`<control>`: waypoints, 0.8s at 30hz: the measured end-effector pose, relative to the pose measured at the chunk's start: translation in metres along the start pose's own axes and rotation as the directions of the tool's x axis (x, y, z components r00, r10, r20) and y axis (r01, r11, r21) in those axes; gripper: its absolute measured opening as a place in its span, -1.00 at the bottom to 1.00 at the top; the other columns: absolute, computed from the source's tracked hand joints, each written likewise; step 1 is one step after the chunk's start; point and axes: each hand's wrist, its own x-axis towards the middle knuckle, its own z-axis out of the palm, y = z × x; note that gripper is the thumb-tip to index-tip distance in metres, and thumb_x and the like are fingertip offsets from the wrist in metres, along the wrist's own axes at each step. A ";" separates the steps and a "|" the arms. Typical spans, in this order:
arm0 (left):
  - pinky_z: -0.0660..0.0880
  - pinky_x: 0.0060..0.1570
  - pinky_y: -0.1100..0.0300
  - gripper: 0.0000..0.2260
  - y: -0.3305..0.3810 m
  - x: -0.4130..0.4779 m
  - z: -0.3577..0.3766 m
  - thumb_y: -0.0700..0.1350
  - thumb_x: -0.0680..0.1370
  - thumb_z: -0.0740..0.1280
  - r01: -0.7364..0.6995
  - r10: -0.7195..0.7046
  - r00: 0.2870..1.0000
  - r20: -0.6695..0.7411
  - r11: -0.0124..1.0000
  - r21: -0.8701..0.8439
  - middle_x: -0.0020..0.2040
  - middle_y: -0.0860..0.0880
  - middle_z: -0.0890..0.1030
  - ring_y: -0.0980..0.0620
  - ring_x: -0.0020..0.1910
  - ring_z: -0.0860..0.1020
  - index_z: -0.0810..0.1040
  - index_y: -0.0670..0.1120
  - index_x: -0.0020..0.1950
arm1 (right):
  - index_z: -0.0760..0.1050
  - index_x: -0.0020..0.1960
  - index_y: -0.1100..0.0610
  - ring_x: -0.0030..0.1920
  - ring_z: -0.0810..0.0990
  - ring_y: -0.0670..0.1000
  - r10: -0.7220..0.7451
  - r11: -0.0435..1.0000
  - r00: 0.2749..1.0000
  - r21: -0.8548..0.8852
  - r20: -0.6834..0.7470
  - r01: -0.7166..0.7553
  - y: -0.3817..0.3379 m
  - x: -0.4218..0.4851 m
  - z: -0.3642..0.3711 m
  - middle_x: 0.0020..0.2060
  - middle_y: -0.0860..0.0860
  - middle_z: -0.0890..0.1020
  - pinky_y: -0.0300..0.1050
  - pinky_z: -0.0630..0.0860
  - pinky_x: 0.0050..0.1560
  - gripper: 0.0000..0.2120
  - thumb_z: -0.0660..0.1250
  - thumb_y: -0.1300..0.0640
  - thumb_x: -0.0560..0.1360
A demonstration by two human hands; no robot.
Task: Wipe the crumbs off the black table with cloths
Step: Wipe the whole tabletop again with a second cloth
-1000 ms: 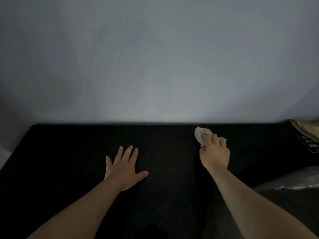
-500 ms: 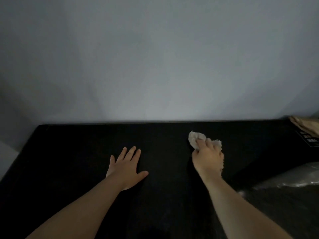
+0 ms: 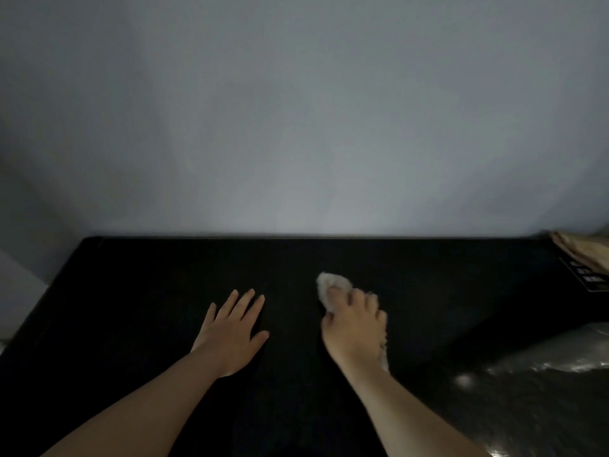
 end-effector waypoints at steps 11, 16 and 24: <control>-0.16 0.48 -0.04 -0.29 -0.049 -0.007 0.003 0.31 0.56 0.03 0.072 -0.074 0.996 -0.049 0.997 -0.043 0.56 -0.01 -0.23 -0.08 0.53 -0.24 -0.20 0.04 0.56 | 0.38 0.30 -0.07 0.17 0.42 0.23 0.209 0.977 0.975 -0.019 -0.081 -0.211 -0.039 0.004 0.015 0.17 0.11 0.47 0.10 0.40 0.06 -0.57 0.28 -0.01 0.44; -0.14 0.50 -0.06 -0.32 -0.072 -0.010 -0.002 0.26 0.59 0.04 0.051 -0.050 0.999 0.020 0.998 -0.025 0.56 -0.03 -0.26 -0.07 0.53 -0.25 -0.23 0.04 0.55 | 0.46 0.22 -0.14 0.12 0.49 0.15 -0.556 0.831 0.831 -0.046 -0.030 0.554 -0.085 -0.032 0.037 0.14 0.01 0.51 0.05 0.45 -0.03 -0.65 0.22 0.00 0.44; -0.14 0.47 -0.11 -0.30 -0.077 -0.019 -0.001 0.25 0.58 0.06 0.032 -0.031 0.999 0.035 0.999 -0.039 0.55 0.02 -0.28 -0.05 0.53 -0.26 -0.24 0.05 0.55 | 0.20 0.43 -0.09 0.37 0.18 0.28 0.286 0.957 0.958 -0.037 -0.015 -0.286 -0.059 0.019 0.008 0.39 0.10 0.26 0.16 0.25 0.30 -0.52 0.13 0.08 0.52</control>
